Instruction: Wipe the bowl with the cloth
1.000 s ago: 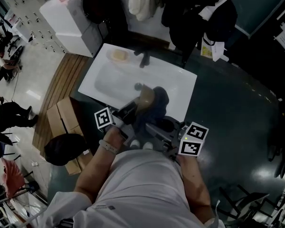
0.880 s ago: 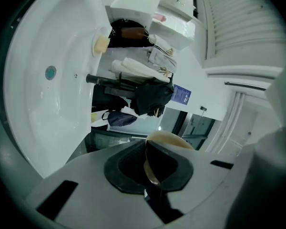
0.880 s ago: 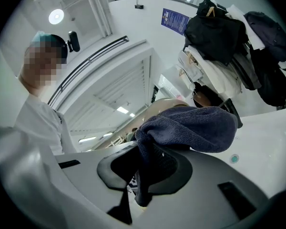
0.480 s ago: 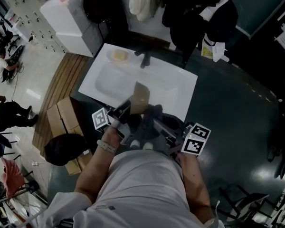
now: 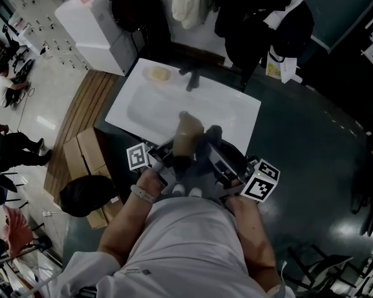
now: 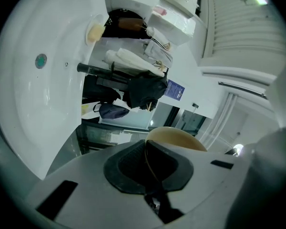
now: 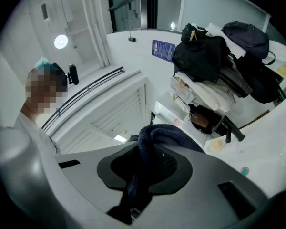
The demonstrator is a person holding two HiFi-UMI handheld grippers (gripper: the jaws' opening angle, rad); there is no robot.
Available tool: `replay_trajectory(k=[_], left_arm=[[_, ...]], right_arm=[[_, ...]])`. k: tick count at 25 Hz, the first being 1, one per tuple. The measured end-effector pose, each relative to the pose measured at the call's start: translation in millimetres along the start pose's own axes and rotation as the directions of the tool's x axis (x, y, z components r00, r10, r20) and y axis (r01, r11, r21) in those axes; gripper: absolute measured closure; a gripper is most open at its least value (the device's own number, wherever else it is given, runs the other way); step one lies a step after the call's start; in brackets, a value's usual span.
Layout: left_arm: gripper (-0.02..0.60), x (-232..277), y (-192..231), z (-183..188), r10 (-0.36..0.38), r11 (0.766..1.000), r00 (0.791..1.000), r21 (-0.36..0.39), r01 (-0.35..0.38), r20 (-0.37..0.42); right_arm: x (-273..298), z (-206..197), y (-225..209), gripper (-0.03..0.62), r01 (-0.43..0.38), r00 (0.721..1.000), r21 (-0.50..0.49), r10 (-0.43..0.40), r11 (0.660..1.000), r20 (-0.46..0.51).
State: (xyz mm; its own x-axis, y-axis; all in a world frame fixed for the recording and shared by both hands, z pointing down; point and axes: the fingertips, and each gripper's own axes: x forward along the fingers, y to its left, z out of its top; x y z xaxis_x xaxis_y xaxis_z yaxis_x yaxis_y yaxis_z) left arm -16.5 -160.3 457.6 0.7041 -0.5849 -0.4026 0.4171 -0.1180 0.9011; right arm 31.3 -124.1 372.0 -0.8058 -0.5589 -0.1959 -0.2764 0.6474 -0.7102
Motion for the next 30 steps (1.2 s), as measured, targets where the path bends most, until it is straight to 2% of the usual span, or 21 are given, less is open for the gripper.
replay_trajectory(k=[3,6,12,20,25,30], left_arm=[[0.558,2.8,-4.3,-7.5,-0.019,1.000,1.000,-0.004,0.019,-0.018],[0.560,0.0,-8.6,-3.2,-0.038,0.999,0.999,-0.016,0.038,0.000],[0.560,-9.5,-20.6,9.3,-0.049,0.999,0.998,0.016,0.048,0.043],[0.560,-15.6,-4.4,21.8,0.037,0.998,0.995,0.037,-0.040,0.088],[0.558,-14.6,4.1,20.1,0.075,0.997,0.994,0.030,-0.077,0.082],[0.558,-5.7,5.5,10.6,0.059,0.998,0.998,0.035,-0.060,0.038]], right_arm=[[1.6,13.4,-7.5,0.526,0.028,0.999,0.000,-0.028,1.000,0.042],[5.8,14.9,-17.2,0.525,0.052,0.997,0.015,-0.053,0.999,0.051],[10.1,-10.8,-32.9,0.525,0.121,0.992,0.014,-0.120,0.993,-0.031],[14.3,-39.2,-22.1,0.526,0.090,0.990,0.030,-0.086,0.995,-0.108],[14.0,-36.3,-9.1,0.526,0.054,0.994,0.038,-0.049,0.998,-0.101],[12.1,-16.8,-1.4,0.526,0.035,0.999,0.027,-0.034,0.999,-0.035]])
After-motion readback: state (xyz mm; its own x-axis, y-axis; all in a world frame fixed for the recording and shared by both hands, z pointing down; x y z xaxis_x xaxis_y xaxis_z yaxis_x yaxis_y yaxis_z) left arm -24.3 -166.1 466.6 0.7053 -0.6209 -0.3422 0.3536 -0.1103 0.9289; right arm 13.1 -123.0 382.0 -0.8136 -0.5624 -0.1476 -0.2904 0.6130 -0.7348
